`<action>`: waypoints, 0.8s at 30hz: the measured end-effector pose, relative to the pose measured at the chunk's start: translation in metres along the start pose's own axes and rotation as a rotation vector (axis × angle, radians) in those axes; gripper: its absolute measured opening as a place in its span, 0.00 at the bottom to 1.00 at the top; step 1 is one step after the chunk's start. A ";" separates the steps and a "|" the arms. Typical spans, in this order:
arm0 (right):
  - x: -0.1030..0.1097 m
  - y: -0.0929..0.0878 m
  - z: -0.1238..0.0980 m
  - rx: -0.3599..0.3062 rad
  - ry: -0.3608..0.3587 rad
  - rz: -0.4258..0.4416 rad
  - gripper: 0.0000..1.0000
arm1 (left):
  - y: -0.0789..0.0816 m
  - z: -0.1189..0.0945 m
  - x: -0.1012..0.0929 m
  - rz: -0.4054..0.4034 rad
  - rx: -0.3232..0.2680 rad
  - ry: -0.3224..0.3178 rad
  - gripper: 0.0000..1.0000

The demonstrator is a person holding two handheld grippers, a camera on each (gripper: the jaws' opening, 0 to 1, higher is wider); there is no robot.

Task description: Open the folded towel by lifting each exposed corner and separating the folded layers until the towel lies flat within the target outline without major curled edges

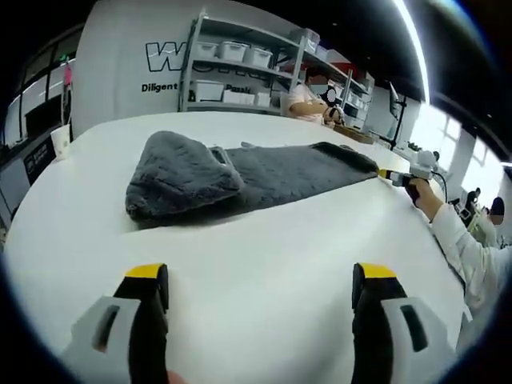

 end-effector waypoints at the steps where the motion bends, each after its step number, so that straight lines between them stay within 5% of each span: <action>1: 0.000 -0.001 -0.002 0.005 -0.001 0.001 0.23 | 0.000 0.000 0.000 0.000 0.000 0.000 0.93; 5: 0.003 -0.008 -0.011 0.055 0.009 -0.006 0.35 | 0.000 -0.001 0.000 0.002 -0.001 0.003 0.94; 16: 0.022 0.012 -0.040 0.011 0.093 -0.076 0.66 | 0.002 -0.003 0.000 0.007 -0.006 0.004 0.94; 24: 0.041 -0.004 -0.037 0.094 0.171 -0.114 0.90 | 0.009 -0.005 0.000 0.020 -0.037 0.017 0.96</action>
Point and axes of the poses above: the point that each gripper's makers call its tool centre point, and the gripper's own axes: z roughly forward along the fingers, x roughly to its left, y roughly out of its top, the point moved 1 cm from there along -z, roughly backward along the fingers, and after that the axes turned 15 degrees about x, right-handed, at the moved point
